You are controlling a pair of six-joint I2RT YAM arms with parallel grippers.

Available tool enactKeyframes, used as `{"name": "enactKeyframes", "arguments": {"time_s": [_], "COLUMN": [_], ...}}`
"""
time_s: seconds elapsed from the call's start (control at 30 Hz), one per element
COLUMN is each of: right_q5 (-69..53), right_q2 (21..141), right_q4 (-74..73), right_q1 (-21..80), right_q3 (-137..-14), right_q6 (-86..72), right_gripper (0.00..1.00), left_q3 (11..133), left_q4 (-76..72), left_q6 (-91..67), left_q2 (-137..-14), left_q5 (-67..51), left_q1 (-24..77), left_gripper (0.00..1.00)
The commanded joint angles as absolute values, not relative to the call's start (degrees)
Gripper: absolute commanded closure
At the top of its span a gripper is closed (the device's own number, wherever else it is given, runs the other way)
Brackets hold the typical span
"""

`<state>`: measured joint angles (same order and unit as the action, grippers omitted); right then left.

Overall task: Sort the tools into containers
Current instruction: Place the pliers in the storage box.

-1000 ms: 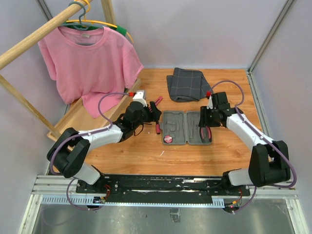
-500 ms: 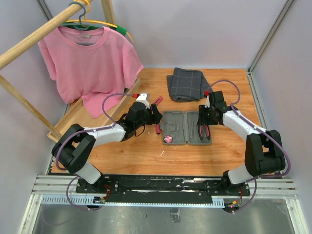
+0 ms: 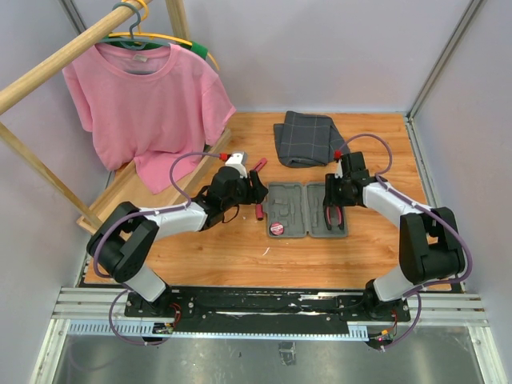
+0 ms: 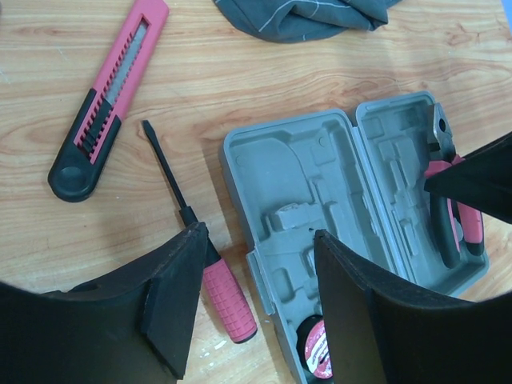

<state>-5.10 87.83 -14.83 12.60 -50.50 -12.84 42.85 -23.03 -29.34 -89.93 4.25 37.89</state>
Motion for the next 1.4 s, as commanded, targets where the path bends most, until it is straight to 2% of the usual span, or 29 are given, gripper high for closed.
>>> {"name": "enactKeyframes", "arguments": {"time_s": [0.0, 0.1, 0.53, 1.37], "right_q5": [-3.08, -2.84, -3.25, -2.68], "right_q2": [87.25, 86.51, 83.76, 83.84], "right_q4": [-14.14, -14.67, -16.99, -17.66], "right_q1": [12.04, 12.13, 12.49, 12.74], "right_q3": [-49.21, -48.7, -49.78, -49.37], "right_q6": [-12.86, -12.69, -12.5, -12.28], "right_gripper": [0.87, 0.84, 0.54, 0.44], "left_q3": [44.71, 44.87, 44.96, 45.43], "left_q4": [-24.78, -24.79, -24.44, -23.56], "left_q6": [-29.0, -29.09, -29.18, -29.28], "left_q2": [-91.15, -91.47, -91.44, -91.86], "left_q5": [3.36, 3.17, 3.64, 4.13], "left_q1": [37.44, 37.44, 37.44, 37.44], "left_gripper": [0.4, 0.4, 0.38, 0.37]}}
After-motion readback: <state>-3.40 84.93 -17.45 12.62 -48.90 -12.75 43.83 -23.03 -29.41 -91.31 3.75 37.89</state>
